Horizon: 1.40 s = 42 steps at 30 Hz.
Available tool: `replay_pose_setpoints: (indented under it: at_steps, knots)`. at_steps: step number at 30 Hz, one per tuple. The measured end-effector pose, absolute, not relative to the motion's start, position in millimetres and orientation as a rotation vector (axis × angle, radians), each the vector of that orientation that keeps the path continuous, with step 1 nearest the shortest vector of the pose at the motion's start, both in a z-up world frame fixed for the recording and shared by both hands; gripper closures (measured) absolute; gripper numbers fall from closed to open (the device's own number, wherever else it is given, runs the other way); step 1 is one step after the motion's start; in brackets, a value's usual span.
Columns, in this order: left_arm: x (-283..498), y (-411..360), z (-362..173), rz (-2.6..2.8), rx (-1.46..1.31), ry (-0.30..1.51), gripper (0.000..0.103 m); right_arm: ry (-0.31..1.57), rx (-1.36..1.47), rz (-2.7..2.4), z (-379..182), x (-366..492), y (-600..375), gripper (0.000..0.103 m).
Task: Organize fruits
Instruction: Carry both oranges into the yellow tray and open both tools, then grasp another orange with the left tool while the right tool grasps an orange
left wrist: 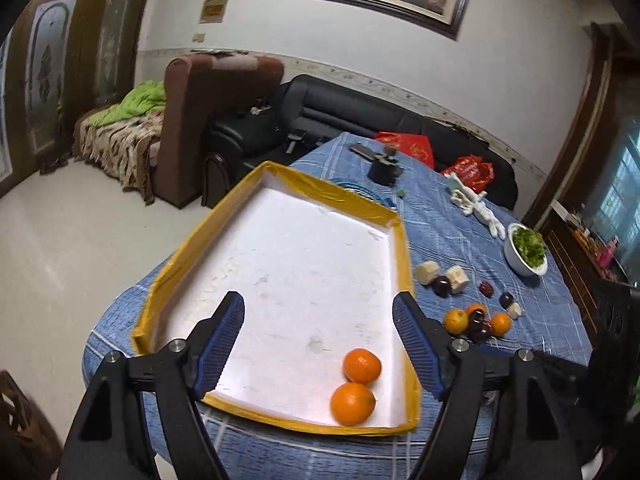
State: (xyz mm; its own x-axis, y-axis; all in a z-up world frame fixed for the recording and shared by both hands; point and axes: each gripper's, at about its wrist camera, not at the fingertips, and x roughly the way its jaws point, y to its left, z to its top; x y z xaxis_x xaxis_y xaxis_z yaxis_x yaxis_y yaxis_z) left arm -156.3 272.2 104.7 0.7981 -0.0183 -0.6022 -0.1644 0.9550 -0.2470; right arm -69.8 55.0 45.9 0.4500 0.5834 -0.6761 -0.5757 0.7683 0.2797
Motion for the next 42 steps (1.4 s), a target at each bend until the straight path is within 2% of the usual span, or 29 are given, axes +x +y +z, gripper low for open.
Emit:
replay_pose_setpoints:
  at_steps: [11, 24, 27, 30, 33, 35, 37, 42]
  knots:
    - [-135, 197, 91, -0.070, -0.181, 0.711, 0.027, 0.904, 0.222, 0.391, 21, -13, -96, 0.043]
    - [-101, 123, 65, -0.210, -0.035, 0.813, 0.027, 0.936, 0.225, 0.355, -11, 38, -90, 0.045]
    - [-89, 112, 58, -0.226, -0.016, 0.834, 0.027, 0.930, 0.236, 0.369, -14, 39, -92, 0.048]
    - [-75, 103, 51, -0.239, -0.002, 0.852, 0.027, 0.932, 0.281, 0.425, -16, 39, -95, 0.061]
    - [-59, 94, 44, -0.257, 0.035, 0.866, 0.027, 0.931, 0.285, 0.433, -17, 38, -94, 0.062]
    - [-47, 89, 37, -0.271, 0.062, 0.893, 0.031, 0.937, 0.301, 0.443, -18, 39, -96, 0.062]
    - [-38, 86, 32, -0.271, 0.076, 0.919, 0.042, 0.944, 0.316, 0.451, -19, 40, -97, 0.062]
    - [-19, 90, 23, -0.272, 0.065, 0.973, 0.044, 0.948, 0.313, 0.454, -19, 40, -97, 0.062]
